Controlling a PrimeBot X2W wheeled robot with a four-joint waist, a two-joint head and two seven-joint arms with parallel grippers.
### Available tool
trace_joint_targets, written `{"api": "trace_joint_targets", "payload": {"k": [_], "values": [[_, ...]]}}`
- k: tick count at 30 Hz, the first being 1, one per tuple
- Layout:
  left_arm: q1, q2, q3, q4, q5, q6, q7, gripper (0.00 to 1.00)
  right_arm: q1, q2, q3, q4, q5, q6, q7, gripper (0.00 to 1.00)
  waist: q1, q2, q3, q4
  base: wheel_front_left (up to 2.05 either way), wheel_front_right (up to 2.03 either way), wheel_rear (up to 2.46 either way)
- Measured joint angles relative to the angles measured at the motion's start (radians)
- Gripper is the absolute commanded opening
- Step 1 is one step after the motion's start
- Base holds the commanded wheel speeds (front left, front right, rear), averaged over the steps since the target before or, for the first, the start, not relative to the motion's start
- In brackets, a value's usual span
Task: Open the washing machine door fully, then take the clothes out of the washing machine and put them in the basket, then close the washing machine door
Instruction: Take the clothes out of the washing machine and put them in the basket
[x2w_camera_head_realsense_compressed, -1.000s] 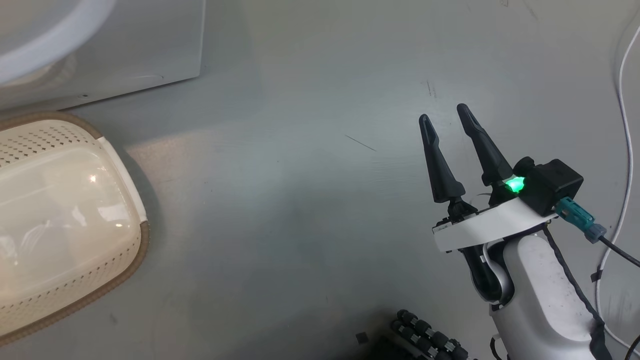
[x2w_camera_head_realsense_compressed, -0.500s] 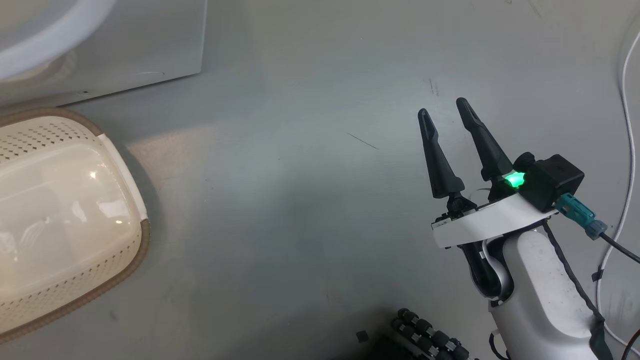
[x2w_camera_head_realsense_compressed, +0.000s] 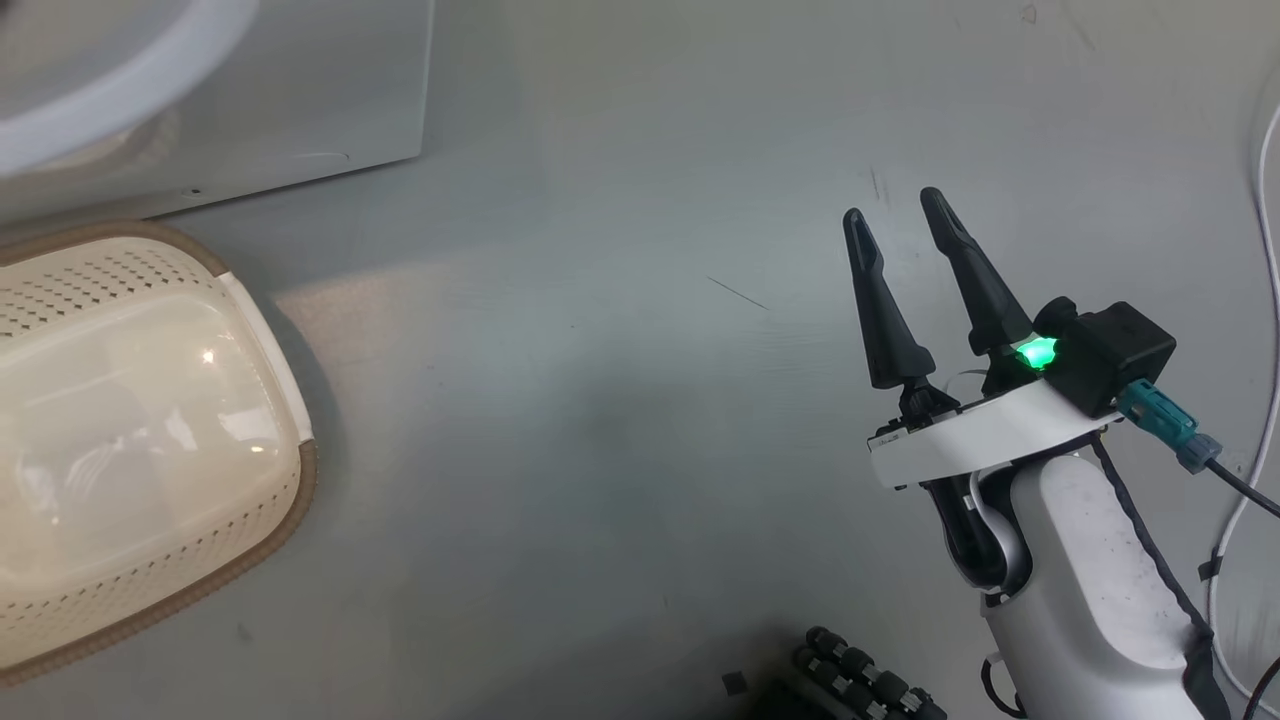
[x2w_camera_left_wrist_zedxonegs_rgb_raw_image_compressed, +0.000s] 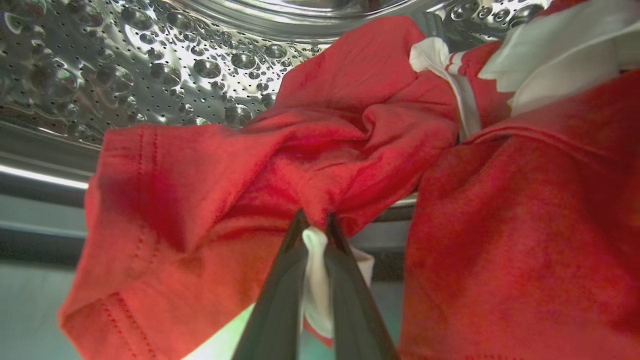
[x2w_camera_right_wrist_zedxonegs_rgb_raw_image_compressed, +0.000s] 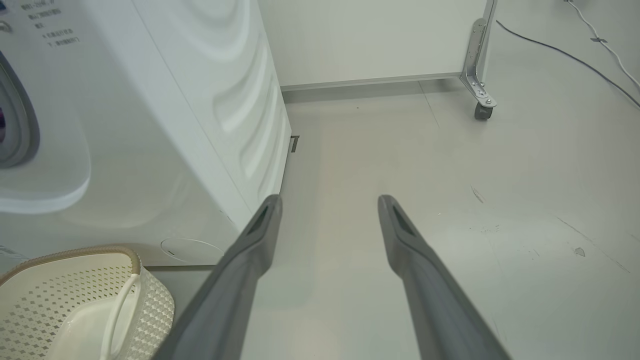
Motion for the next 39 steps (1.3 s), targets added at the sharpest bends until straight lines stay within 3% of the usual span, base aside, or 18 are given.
{"api": "trace_joint_targets", "payload": {"k": [10,39], "values": [[0.014,-0.05,-0.003,0.029,-0.019,-0.001,-0.126,0.0,0.0,0.0,-0.026,0.017,-0.016,-0.007,0.0,1.0,0.0,0.0,-0.06,0.023,0.0,0.0,0.0],[0.312,-0.23,-0.009,0.112,-0.116,-0.089,-0.481,0.0,0.104,-0.017,-0.083,0.101,-0.068,-0.005,-0.003,1.0,0.0,0.0,-0.354,0.151,0.0,0.0,0.0]]}}
